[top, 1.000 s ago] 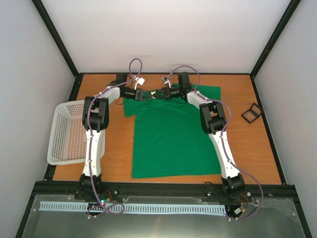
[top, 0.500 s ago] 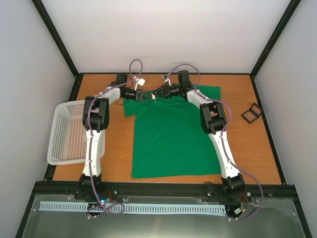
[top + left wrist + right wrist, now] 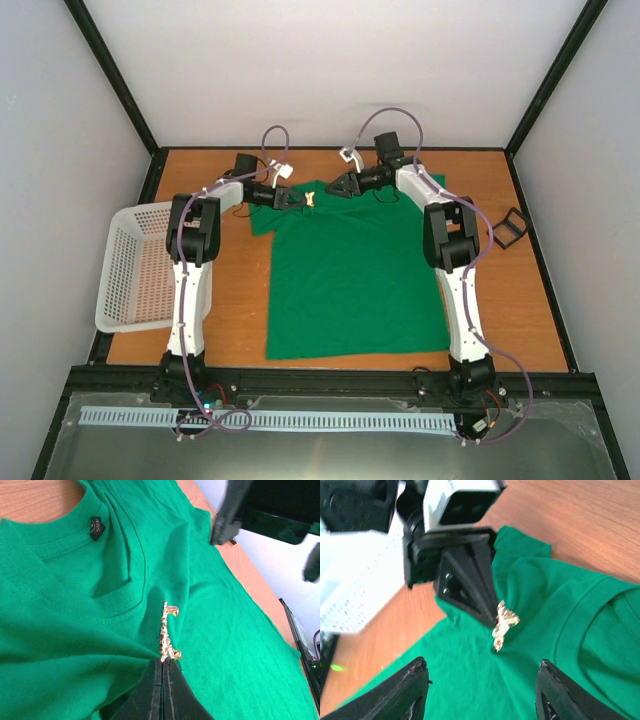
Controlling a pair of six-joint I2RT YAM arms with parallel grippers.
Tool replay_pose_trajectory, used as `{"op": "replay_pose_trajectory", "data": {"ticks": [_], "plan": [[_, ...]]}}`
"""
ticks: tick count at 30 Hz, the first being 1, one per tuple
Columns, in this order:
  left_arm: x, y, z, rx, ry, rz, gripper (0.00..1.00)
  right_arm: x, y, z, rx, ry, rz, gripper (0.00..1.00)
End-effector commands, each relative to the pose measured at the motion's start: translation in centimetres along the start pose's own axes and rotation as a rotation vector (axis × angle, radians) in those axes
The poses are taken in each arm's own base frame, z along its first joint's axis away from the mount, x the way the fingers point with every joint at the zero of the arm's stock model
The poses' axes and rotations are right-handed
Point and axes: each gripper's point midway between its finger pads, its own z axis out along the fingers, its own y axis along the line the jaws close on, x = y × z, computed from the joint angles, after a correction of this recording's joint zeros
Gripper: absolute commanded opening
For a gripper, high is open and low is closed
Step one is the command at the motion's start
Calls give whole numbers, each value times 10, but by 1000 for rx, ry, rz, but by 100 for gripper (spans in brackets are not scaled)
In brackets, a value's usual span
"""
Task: Pin the brooch onto the clothing
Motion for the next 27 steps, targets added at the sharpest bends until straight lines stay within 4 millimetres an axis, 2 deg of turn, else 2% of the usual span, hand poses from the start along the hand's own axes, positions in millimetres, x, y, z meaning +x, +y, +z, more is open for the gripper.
{"op": "replay_pose_trajectory", "data": {"ticks": [1,6,12,15,18,25,27], "plan": [[-26,-21,-9,28,-32,68,1,27,16,-10,68,127,-290,58],[-27,-22,-8,38,-32,52,1,51,12,-5,111,245,-357,58],[-26,-23,-8,44,-32,35,1,65,2,3,165,316,-380,59],[-25,-24,-7,50,-29,24,1,69,1,12,185,340,-407,59],[-23,-24,-7,56,-27,18,1,73,-9,19,241,383,-426,60],[-20,-27,-8,73,-19,-3,1,68,-17,32,280,390,-441,59],[-19,-28,-8,79,-18,-9,1,71,-27,34,326,403,-435,58]]}}
